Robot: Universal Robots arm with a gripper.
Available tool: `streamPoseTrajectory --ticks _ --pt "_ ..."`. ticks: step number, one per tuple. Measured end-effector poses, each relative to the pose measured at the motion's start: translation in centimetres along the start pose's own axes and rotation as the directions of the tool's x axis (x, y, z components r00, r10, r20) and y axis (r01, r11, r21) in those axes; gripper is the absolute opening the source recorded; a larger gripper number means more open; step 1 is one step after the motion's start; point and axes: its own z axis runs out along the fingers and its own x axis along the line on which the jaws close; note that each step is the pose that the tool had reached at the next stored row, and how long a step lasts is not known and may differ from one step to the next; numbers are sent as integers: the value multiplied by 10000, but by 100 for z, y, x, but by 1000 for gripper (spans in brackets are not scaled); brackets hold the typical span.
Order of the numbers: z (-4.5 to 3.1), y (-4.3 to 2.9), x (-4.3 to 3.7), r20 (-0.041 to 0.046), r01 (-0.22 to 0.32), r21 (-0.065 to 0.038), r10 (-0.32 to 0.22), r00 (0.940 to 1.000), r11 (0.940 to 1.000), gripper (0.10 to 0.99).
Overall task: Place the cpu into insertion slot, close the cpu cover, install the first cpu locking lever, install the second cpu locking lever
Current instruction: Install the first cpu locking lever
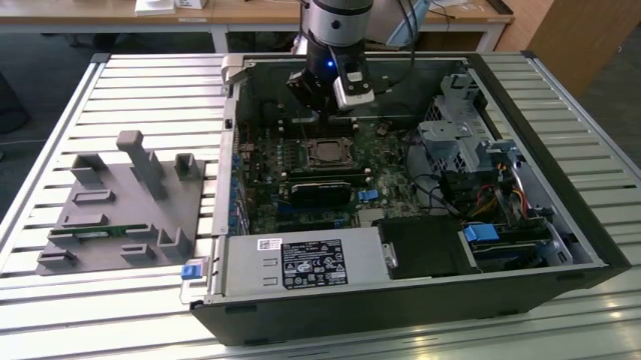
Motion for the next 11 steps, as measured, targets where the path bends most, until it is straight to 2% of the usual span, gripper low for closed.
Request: streamPoseTrajectory --ticks 3,7,11 --pt "3 0 1 141 136 -72 -135 9998 9999 106" --pt "7 -1 2 116 601 -58 -601 9981 9982 106" --pt "11 -2 2 59 1283 -23 -1283 9917 9917 106"
